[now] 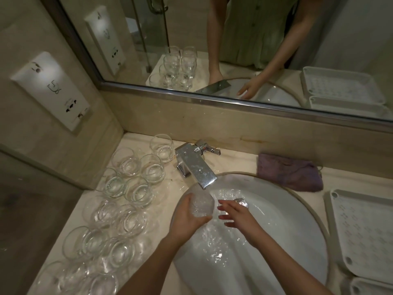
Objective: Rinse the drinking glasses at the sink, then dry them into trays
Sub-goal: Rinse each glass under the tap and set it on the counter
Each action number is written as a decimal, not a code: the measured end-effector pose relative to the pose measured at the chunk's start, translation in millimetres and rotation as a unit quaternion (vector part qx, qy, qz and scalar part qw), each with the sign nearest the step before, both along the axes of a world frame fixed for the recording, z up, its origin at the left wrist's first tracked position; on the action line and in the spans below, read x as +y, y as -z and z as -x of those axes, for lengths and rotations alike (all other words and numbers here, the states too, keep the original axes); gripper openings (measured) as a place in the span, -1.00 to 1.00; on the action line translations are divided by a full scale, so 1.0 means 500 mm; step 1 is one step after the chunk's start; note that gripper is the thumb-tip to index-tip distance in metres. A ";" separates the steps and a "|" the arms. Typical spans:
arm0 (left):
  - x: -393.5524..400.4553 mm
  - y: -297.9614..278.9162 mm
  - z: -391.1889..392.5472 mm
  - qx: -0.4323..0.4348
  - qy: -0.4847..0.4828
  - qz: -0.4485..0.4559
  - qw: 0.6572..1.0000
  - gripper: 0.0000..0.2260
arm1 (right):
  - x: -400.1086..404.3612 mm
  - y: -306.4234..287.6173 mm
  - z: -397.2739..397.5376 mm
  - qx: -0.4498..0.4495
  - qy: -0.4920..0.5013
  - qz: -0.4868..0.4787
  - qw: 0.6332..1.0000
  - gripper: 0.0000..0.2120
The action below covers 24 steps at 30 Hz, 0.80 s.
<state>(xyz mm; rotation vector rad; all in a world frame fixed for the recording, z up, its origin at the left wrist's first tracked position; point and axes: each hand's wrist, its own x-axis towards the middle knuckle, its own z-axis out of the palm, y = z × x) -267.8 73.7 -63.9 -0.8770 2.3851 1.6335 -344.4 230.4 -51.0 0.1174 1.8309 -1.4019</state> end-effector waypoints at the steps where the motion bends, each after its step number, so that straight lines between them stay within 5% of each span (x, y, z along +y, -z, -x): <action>1: -0.001 -0.004 -0.002 -0.004 0.024 0.019 1.000 -0.18 | -0.001 -0.004 -0.002 0.004 -0.003 0.000 1.000 -0.81; 11: 0.003 -0.119 -0.039 0.012 0.224 0.187 0.957 -0.25 | 0.044 -0.080 -0.022 0.081 -0.055 -0.007 0.995 -0.82; 24: 0.007 -0.352 -0.038 0.020 0.367 0.597 0.713 -0.33 | 0.055 -0.253 -0.025 0.322 -0.199 -0.104 0.920 -0.65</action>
